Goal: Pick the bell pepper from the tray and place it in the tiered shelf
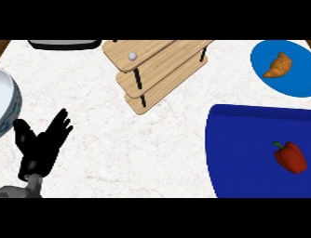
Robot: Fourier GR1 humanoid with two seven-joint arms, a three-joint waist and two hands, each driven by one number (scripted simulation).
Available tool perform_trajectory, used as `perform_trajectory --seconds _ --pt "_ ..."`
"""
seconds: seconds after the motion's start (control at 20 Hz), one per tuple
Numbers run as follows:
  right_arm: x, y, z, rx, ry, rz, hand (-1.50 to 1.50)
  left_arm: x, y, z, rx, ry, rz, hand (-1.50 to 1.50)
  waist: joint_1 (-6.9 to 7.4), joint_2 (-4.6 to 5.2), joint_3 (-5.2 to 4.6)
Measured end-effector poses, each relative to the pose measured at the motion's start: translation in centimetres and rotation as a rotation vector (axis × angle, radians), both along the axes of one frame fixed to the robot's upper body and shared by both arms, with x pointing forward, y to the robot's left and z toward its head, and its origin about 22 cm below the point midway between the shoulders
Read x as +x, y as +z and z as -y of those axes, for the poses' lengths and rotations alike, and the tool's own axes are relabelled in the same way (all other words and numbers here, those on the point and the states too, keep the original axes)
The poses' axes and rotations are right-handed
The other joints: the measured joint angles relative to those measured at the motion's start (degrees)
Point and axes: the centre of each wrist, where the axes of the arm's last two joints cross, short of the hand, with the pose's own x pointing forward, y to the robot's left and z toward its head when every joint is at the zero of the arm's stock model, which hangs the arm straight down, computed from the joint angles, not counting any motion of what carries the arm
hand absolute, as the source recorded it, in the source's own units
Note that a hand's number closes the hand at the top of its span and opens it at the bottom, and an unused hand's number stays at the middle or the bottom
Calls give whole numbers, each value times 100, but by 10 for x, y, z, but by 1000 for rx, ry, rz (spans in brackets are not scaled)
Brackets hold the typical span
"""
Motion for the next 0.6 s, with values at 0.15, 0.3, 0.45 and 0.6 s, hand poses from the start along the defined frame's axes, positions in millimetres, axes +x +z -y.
perform_trajectory --seconds 0.15,0.3,0.45,0.6 --pt "-6 17 15 -50 67 -61 -150 1 -3 -4 0 -13 -5 0 10 -32 -1" --pt "-6 35 19 -110 108 -112 -150 1 -7 -4 2 -16 -2 0 1 -63 1" --pt "1 50 10 -177 162 -162 -150 1 -7 -11 1 -13 -8 0 -17 -85 -4" --pt "6 65 -5 -244 208 -204 -150 0 -9 -15 4 -8 -5 0 -52 -102 -9"
